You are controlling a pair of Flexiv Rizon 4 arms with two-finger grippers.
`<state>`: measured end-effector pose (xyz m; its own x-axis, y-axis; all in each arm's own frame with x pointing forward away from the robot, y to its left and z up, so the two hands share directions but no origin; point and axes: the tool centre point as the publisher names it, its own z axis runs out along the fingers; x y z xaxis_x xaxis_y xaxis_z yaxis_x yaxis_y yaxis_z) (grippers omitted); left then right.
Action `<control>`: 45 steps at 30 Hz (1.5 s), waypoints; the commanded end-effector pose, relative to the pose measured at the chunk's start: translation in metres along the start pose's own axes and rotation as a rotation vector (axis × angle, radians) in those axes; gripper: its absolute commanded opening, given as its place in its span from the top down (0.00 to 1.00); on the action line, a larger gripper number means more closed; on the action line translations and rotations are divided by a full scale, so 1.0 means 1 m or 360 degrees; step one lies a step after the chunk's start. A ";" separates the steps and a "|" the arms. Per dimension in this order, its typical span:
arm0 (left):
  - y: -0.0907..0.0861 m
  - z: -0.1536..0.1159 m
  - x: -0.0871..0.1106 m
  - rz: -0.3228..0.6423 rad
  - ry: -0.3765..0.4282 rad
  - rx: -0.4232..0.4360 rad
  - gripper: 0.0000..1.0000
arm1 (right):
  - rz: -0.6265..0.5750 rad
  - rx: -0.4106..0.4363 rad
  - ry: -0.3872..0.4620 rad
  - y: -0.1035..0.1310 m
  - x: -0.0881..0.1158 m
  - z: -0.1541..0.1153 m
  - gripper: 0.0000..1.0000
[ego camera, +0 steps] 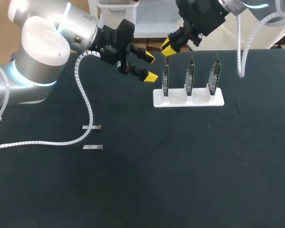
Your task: Pick up the optical module with the left hand, and insert it into the network port with the right hand.
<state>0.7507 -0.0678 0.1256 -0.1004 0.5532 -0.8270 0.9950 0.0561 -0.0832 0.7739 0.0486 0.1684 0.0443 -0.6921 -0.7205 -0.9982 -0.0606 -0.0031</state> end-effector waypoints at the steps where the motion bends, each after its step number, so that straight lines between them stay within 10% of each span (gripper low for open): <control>1: 0.001 0.001 -0.001 -0.0005 0.0010 0.0003 0.00 | 0.0000 -0.0006 -0.0001 -0.001 0.000 0.001 1.00; 45: 0.001 0.001 -0.001 -0.0005 0.0010 0.0003 0.00 | -0.0027 -0.0005 -0.0007 -0.002 0.001 0.001 1.00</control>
<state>0.7507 -0.0678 0.1256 -0.1004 0.5532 -0.8270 0.9950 0.0561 -0.0832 0.7758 0.0487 0.1680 0.0607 -0.6892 -0.7221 -0.9972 -0.0743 -0.0129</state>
